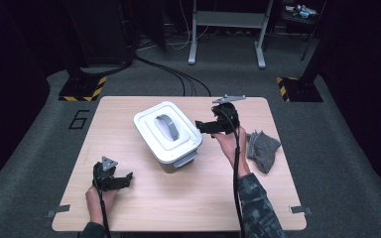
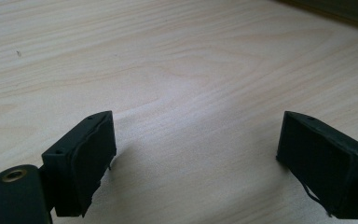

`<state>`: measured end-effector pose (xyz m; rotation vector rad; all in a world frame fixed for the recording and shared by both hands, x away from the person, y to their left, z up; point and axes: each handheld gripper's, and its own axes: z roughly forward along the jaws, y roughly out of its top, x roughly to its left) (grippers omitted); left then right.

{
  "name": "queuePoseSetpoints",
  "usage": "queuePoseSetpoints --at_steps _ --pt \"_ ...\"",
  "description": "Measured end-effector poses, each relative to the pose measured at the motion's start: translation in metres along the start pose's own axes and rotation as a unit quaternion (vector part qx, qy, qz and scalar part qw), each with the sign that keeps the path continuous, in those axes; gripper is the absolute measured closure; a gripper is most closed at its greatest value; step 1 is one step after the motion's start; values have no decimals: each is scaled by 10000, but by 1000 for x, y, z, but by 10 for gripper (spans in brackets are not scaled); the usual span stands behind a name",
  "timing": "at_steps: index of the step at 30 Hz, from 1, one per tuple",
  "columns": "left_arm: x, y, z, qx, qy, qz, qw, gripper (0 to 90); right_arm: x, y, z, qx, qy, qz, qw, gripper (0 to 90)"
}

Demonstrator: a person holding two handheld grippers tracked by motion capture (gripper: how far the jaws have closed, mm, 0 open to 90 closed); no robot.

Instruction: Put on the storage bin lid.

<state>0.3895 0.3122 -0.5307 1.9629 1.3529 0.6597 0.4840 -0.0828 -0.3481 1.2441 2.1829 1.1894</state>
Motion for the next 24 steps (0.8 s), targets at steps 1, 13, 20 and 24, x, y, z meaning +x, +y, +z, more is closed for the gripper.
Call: queuePoseSetpoints --at_steps 1,13,20,24 --pt "0 0 0 0 0 1 10000 111 -3 -3 -2 -14 -1 19 10000 64" --pt "0 0 0 1 -1 -2 10000 112 -28 -50 -9 63 -153 146 9998 35" --pt "0 0 0 0 2 -3 10000 112 -35 -82 -3 217 -255 164 9993 30" --pt "0 0 0 2 1 -4 10000 111 -37 -101 3 358 -275 198 9988 28"
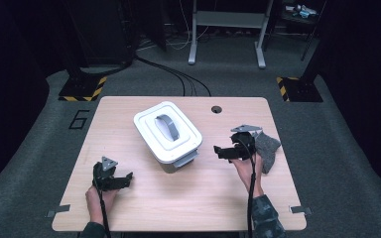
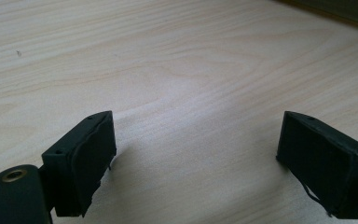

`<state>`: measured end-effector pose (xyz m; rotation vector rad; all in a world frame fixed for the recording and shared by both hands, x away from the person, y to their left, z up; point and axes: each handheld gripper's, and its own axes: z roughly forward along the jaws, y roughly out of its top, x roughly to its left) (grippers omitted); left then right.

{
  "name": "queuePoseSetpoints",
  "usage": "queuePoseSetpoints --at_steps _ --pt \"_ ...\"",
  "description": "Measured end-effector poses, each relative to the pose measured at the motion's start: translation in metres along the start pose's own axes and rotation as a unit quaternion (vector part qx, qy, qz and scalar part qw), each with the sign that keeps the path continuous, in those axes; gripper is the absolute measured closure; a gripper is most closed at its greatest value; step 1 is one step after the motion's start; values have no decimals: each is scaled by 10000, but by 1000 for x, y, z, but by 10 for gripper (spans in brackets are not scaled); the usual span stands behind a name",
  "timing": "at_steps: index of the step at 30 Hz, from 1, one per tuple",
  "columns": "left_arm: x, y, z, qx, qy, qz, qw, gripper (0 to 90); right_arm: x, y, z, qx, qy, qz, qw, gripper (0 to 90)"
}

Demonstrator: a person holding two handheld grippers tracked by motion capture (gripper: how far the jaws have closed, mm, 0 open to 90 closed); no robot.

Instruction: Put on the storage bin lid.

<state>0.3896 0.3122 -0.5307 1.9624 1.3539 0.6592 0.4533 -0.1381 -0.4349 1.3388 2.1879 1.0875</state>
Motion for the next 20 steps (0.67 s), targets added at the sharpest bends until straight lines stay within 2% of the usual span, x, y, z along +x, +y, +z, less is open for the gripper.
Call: queuePoseSetpoints --at_steps 5,9,10,12,13,14,17,20 --pt "0 0 0 1 1 -7 10000 111 2 -25 13 121 -50 -29 9999 28" --pt "0 0 0 4 -4 -10 10000 111 6 -48 24 317 -66 -73 9995 28" --pt "0 0 0 5 -1 -6 10000 111 8 -54 28 385 -59 -2 9992 26" --pt "0 0 0 3 -2 -11 10000 111 9 -65 32 442 -64 -107 9989 25" --pt "0 0 0 4 -2 -14 10000 111 11 -70 35 466 -108 -54 9988 22" --pt "0 0 0 3 -1 -11 10000 111 10 -74 37 452 -96 -181 9988 20" --pt "1 0 0 9 -22 -34 10000 111 12 -81 39 487 -159 -117 9986 9" --pt "1 1 0 70 -60 -40 9999 111 11 -84 38 489 -124 -155 9986 0"
